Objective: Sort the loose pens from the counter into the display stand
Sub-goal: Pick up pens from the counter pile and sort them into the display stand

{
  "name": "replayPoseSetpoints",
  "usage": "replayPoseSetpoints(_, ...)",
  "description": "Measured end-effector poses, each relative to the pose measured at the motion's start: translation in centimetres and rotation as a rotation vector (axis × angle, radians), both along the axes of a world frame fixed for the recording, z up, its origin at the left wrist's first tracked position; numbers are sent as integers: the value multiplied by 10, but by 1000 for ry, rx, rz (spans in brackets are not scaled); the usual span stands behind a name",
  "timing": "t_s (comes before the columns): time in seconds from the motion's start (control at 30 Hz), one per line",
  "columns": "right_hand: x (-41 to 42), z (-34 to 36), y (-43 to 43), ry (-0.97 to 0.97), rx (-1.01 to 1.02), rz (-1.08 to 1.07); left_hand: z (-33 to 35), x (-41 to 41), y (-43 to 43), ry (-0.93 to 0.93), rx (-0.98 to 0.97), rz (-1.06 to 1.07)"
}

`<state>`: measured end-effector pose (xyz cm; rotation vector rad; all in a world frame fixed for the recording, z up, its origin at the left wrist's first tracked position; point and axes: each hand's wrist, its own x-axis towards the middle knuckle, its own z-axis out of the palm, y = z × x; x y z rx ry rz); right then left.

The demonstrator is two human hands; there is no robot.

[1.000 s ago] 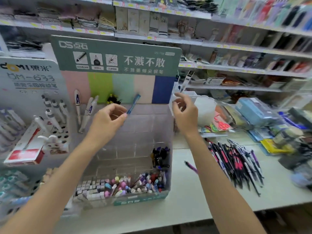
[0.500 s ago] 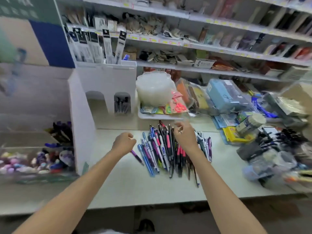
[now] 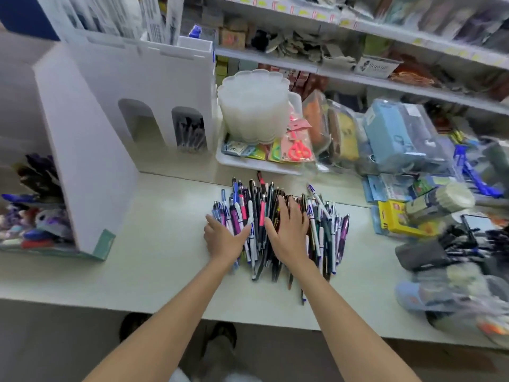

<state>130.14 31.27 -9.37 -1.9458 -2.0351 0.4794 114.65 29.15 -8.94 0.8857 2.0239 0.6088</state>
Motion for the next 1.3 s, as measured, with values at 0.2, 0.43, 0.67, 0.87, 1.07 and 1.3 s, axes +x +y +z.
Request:
replayPoseSetpoints(0.2, -1, -10, -3, 23, 76, -9, -8, 2, 11, -103, 86, 86)
replayPoseSetpoints(0.43, -2, -15, -2, -5, 82, -16, -10, -27, 12, -292, 131, 51)
replayPoseSetpoints(0.67, -2, -12, -2, -20, 42, -8, -7, -50, 14, -218, 91, 67)
replayPoseSetpoints(0.87, -10, 17, -2, 91, 88, -18, 21, -77, 6, -410, 235, 118)
replayPoseSetpoints(1.07, -100, 121, 29, 600, 58, 171, 90, -102, -1, -810, 173, -146)
replayPoseSetpoints(1.3, -173, 196, 39, 809, -203, 246, 173, -138, 11, -938, 265, -159)
